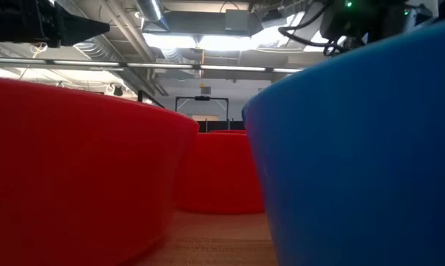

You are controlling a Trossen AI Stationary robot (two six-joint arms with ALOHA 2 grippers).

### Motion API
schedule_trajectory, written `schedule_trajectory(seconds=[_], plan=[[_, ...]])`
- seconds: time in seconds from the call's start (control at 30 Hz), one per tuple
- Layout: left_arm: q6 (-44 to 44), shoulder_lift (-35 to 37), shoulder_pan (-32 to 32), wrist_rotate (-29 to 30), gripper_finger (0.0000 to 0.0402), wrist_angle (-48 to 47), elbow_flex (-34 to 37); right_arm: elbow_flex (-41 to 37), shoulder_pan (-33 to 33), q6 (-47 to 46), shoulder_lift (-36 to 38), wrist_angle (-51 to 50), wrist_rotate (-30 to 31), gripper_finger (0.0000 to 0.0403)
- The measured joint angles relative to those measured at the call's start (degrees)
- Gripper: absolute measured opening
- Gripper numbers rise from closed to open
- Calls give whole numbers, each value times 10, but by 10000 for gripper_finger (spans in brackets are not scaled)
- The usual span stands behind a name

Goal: Pick & Place Mini bowls
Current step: Put the blue bowl on the shelf

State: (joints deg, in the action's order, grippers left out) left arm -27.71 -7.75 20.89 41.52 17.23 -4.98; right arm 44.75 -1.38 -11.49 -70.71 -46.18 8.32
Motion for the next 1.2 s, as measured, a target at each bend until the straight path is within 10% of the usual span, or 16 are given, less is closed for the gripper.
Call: schedule_trajectory(seconds=[0.7,1.2], plan=[[1,0,0,0,7,0,0,0,15,17,-100,17,-30,238],[1,0,0,0,6,0,0,0,16,30,-104,17,-37,15]])
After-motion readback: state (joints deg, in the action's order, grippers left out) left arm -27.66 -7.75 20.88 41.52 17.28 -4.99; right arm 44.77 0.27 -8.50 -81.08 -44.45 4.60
